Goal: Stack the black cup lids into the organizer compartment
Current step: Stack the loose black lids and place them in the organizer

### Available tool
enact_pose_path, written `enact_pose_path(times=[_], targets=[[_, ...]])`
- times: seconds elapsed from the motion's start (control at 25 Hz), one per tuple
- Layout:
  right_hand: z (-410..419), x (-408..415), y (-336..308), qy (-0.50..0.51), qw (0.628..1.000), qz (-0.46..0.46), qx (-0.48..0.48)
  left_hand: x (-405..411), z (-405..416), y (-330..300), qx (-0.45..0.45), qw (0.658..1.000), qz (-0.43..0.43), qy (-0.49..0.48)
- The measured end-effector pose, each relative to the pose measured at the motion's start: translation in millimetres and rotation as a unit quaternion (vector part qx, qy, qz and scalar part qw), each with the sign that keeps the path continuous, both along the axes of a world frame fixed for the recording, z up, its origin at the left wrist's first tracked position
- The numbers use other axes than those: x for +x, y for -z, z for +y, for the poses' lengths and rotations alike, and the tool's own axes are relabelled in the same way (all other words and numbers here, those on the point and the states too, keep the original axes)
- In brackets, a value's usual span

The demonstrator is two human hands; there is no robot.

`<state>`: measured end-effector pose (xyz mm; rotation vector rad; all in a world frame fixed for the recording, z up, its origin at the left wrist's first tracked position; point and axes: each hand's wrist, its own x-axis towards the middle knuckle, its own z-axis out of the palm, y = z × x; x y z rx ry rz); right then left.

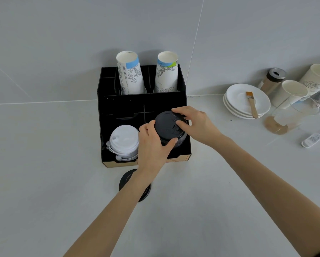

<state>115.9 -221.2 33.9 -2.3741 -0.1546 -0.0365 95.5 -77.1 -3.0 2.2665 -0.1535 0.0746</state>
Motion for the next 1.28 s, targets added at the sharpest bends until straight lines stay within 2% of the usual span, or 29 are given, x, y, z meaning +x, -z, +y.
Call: enact_pose_path(times=[0.48,0.84,1.28], targets=[[-10.8,6.0,19.9,0.023,0.999,0.019,-0.016,14.5,-8.2,8.9,0.044,0.999,0.019,0.018],[-8.4,3.0,21.1,0.04,0.999,-0.017,-0.011,19.3,-3.9,4.6,0.093,0.995,0.021,0.039],[21.1,-26.8,5.2,0.024,0.998,-0.062,0.019,1.2,44.4,-8.5,0.074,0.996,0.019,0.036]])
